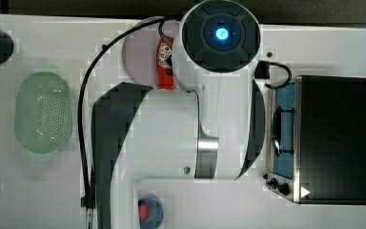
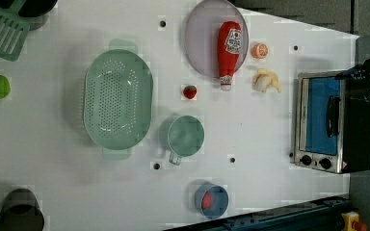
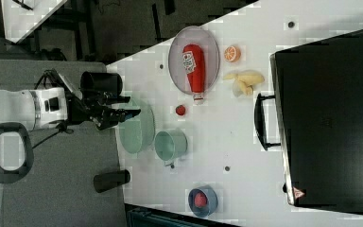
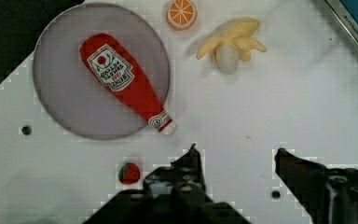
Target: Pick ketchup from plate and place it on table.
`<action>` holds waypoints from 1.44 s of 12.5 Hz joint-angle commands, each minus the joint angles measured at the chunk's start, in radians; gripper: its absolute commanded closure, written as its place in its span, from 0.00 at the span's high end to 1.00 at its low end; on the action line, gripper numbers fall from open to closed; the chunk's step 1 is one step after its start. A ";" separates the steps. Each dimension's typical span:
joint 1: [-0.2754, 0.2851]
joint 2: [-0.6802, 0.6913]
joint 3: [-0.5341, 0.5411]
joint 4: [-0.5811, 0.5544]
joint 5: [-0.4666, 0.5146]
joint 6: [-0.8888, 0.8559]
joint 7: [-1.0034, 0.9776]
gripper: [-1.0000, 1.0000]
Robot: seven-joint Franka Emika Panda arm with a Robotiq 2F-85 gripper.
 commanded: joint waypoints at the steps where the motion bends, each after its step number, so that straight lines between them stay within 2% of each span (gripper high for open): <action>1: -0.095 -0.167 0.062 -0.055 0.006 -0.123 0.058 0.79; 3: -0.091 -0.153 0.066 -0.055 0.006 -0.121 0.058 1.00; 10: -0.061 0.026 0.109 -0.054 0.006 0.006 0.019 1.00; 18: -0.045 0.292 0.119 -0.037 -0.012 0.271 -0.463 1.00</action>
